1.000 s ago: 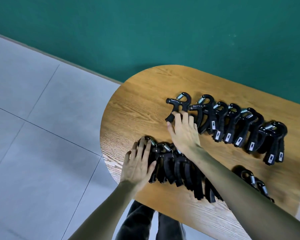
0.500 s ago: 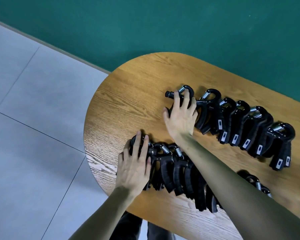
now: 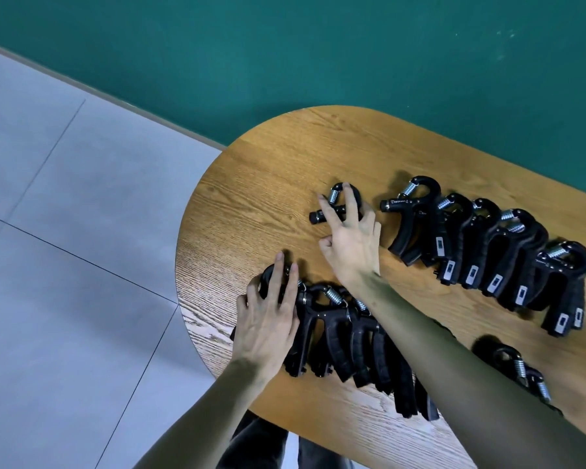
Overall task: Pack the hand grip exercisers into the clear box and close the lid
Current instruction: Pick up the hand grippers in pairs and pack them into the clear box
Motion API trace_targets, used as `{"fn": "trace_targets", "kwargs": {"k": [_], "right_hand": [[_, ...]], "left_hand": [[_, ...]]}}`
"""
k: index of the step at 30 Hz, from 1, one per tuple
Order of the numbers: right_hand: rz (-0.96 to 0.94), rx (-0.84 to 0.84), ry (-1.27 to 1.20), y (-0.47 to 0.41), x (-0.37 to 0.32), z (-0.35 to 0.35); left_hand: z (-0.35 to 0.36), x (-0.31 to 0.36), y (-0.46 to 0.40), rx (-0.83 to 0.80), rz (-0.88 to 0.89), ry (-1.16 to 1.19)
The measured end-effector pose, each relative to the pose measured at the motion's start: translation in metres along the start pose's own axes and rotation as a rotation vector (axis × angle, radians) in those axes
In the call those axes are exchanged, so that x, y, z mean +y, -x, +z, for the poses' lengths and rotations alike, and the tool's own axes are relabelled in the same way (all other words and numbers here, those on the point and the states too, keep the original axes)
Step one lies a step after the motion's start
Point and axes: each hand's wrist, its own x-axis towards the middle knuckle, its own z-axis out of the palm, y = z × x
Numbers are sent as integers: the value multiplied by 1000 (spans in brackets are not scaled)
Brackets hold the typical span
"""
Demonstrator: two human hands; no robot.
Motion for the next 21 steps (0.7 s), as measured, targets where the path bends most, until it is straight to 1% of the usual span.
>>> {"fn": "trace_targets", "kwargs": {"k": [3,10,18,21], "right_hand": [[-9,25,-8,3,0,-1],[-31,42,13,29,-4,-28],[73,86,-98,88,4,-76],[96,98,-141,112,9,-93]], "left_hand": [[-5,-5,0,-5,6,-30],[-33,-8,1,91,-20,-91],[-93,20,7,163,-10,-83],[-112,38,12,189,22,-92]]}}
